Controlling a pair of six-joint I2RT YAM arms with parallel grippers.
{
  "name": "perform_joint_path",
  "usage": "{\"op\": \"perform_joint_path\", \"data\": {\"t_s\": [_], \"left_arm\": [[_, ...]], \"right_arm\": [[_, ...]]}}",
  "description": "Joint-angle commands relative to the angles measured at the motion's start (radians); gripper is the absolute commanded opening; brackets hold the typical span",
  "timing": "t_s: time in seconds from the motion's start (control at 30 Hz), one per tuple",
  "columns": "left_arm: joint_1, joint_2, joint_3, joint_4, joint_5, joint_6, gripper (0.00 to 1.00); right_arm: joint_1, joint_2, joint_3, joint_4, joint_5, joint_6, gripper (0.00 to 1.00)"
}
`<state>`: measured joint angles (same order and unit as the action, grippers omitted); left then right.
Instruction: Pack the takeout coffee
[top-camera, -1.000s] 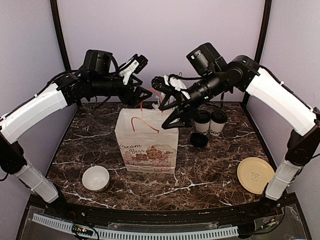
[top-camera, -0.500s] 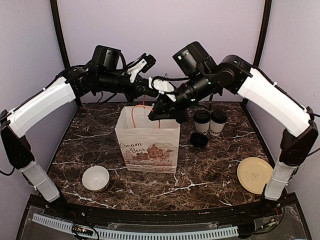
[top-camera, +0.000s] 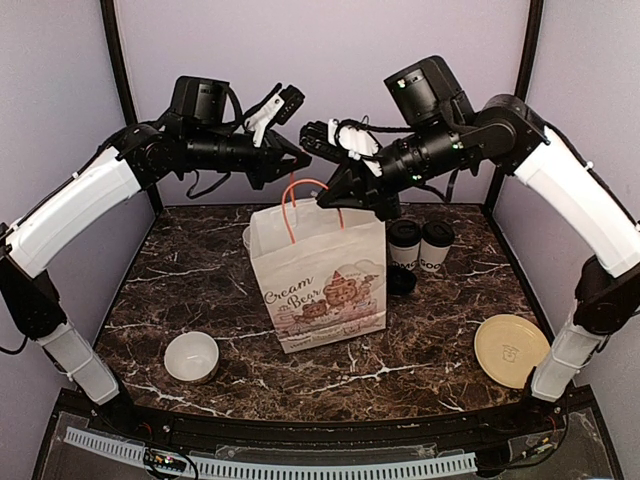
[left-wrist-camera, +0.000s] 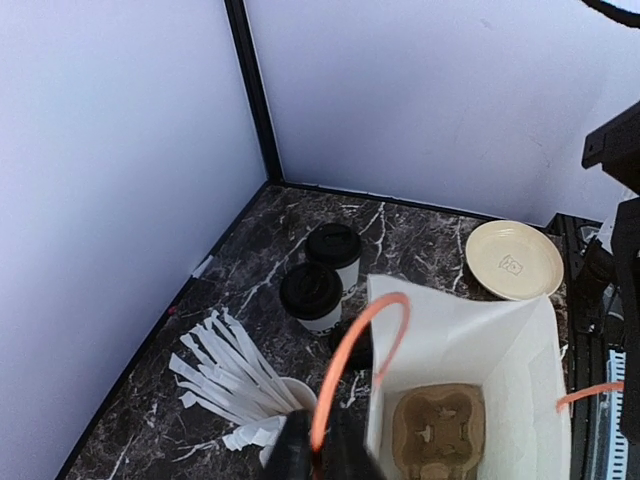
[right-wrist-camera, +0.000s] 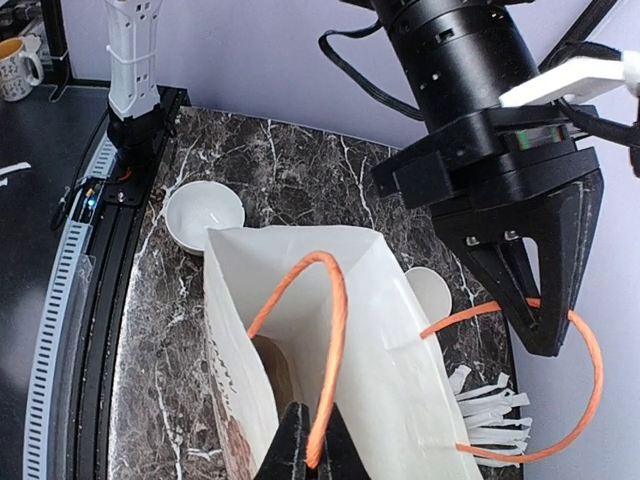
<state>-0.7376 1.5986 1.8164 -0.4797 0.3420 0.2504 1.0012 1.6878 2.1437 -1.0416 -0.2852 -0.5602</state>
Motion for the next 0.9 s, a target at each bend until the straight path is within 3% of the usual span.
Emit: {"op": "perform_joint_path", "data": {"t_s": [0.0, 0.03, 0.1, 0.23, 0.37, 0.47, 0.63, 0.73, 0.87], "left_arm": [[0.002, 0.007, -0.030, 0.032, -0.056, -0.016, 0.36], [0.002, 0.015, -0.026, 0.027, -0.084, -0.016, 0.50], [0.002, 0.034, -0.010, 0.001, -0.100, -0.014, 0.61], [0.003, -0.016, -0.045, 0.002, -0.054, -0.009, 0.70], [0.002, -0.152, -0.160, 0.072, -0.007, 0.000, 0.76], [0.003, -0.215, -0.215, 0.098, 0.019, 0.012, 0.77], [0.002, -0.320, -0.332, 0.121, 0.044, 0.047, 0.77], [0.003, -0.351, -0.392, 0.149, 0.020, 0.053, 0.77], [0.002, -0.386, -0.441, 0.187, 0.012, 0.055, 0.77]], "right_arm": [[-0.043, -0.017, -0.058, 0.015, 0.003, -0.010, 0.29], [-0.059, -0.021, -0.069, 0.006, -0.017, -0.015, 0.40], [-0.094, -0.042, -0.090, -0.026, -0.065, -0.032, 0.59], [-0.171, -0.142, -0.155, -0.085, -0.151, -0.111, 0.76], [-0.338, -0.228, -0.231, -0.078, -0.177, -0.151, 0.79], [-0.493, -0.256, -0.369, 0.042, -0.107, -0.130, 0.79], [-0.730, -0.105, -0.382, 0.057, -0.048, -0.105, 0.75], [-0.780, 0.007, -0.333, 0.046, 0.040, -0.085, 0.76], [-0.785, 0.112, -0.304, 0.057, 0.154, -0.079, 0.89]]}}
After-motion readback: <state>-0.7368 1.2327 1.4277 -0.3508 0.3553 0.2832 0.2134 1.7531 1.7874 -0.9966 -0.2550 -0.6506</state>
